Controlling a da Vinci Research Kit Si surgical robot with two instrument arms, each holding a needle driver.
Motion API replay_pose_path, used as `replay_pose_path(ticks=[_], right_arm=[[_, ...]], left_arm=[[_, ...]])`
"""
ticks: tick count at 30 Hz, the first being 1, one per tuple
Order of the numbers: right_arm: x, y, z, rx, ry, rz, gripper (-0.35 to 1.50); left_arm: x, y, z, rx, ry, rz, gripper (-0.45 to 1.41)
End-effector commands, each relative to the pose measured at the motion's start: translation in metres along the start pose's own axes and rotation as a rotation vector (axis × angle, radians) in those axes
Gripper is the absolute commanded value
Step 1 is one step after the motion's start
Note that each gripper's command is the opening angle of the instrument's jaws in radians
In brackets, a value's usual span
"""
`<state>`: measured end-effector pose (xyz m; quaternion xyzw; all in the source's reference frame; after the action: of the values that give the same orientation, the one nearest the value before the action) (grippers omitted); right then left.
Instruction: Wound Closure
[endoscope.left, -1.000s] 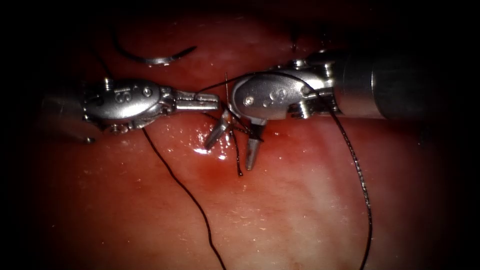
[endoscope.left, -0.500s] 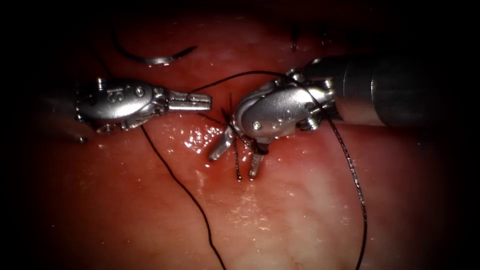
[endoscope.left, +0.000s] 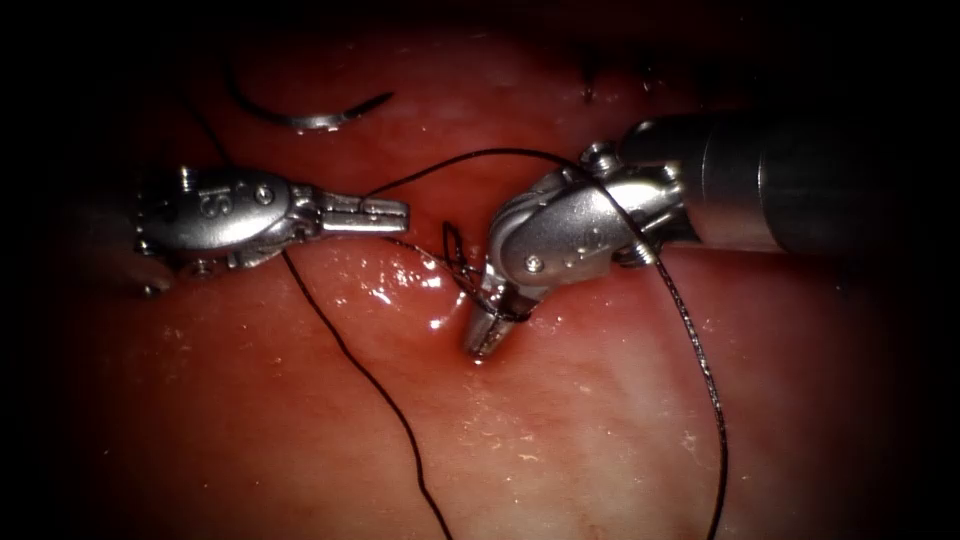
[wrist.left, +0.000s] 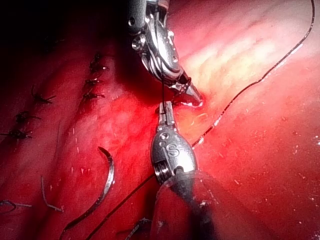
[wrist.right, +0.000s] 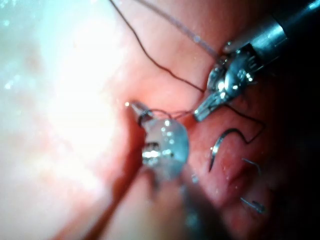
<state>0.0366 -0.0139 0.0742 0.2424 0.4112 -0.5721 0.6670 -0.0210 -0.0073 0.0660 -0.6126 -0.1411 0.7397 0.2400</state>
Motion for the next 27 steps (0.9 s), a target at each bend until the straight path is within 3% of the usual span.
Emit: replay_pose_path(ticks=[1, 14, 27], right_arm=[[-0.0009, 0.0005, 0.0001, -0.010, 0.008, 0.020, -0.35], [-0.0028, 0.0004, -0.0024, -0.111, 0.115, 0.174, -0.35], [-0.0036, 0.0021, -0.0071, -0.243, 0.202, 0.278, -0.35]], left_arm=[[-0.0004, 0.0004, 0.0006, -0.002, 0.001, 0.002, -0.45], [-0.0004, 0.0081, 0.0002, -0.011, 0.001, 0.001, -0.45], [0.0003, 0.0145, 0.0018, -0.043, -0.020, 0.000, -0.45]])
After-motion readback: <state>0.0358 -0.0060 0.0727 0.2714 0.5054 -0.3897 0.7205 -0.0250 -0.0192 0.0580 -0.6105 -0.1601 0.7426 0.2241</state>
